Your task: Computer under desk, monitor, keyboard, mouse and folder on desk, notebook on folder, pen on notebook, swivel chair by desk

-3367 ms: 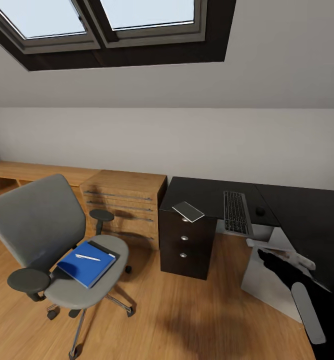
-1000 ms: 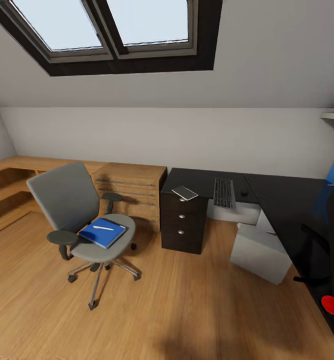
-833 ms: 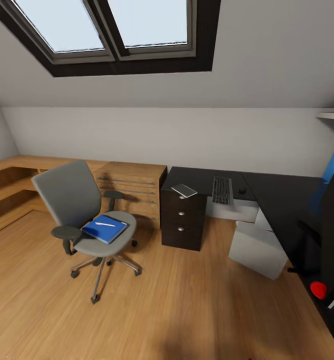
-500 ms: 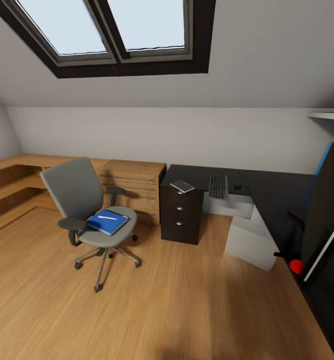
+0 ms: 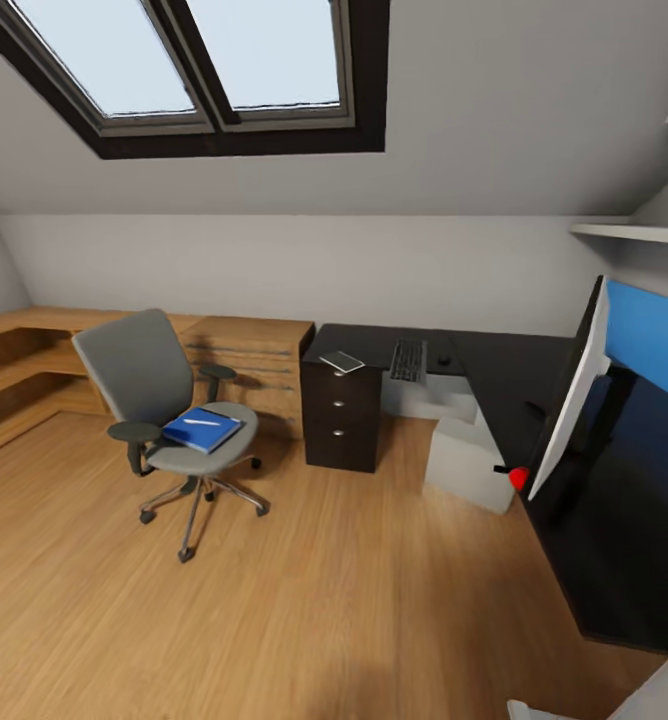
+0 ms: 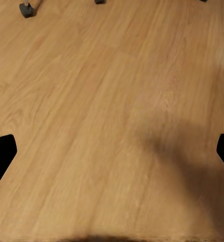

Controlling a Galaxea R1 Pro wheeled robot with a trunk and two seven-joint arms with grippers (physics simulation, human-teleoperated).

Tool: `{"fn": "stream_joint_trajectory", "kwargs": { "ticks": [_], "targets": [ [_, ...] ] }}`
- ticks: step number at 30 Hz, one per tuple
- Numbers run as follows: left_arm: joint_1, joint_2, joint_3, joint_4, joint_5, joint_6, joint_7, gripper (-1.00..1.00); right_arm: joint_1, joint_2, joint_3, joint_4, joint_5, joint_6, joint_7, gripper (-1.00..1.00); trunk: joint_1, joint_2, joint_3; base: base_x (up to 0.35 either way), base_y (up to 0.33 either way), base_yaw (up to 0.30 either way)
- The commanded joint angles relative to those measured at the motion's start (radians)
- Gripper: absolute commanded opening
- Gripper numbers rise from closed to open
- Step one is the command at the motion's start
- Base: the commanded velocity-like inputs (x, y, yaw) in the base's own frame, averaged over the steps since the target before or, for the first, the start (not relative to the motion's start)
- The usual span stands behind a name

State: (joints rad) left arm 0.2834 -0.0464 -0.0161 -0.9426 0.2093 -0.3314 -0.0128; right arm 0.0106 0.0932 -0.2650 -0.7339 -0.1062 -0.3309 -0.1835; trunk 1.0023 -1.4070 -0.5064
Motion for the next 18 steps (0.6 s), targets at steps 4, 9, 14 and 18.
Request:
{"fn": "stream_joint_trajectory", "kwargs": {
  "ticks": [4,9,14,18],
  "targets": [
    [0.000,0.000,-0.002,-0.001,0.010,-0.001,-0.001,1.00,0.000,0.001,0.000,-0.001,-0.010,-0.004,0.002,1.00,-0.001,0.000,0.000,-0.329,-0.089,-0.232],
    [0.000,-0.002,-0.003,0.000,0.009,-0.001,-0.001,1.00,0.000,0.004,0.000,-0.001,-0.011,-0.004,0.002,1.00,-0.001,0.000,0.000,-0.265,-0.196,-0.058],
    [0.000,-0.004,-0.005,-0.002,0.006,-0.002,-0.002,1.00,0.000,0.000,-0.001,-0.002,-0.012,-0.004,0.002,1.00,-0.008,0.014,0.006,-0.076,-0.091,-0.004],
    [0.000,-0.004,-0.005,-0.001,0.008,-0.002,-0.002,1.00,0.000,-0.004,-0.006,-0.006,-0.018,-0.002,0.000,1.00,-0.024,0.042,0.018,-0.012,-0.014,-0.001]
  ]
}}
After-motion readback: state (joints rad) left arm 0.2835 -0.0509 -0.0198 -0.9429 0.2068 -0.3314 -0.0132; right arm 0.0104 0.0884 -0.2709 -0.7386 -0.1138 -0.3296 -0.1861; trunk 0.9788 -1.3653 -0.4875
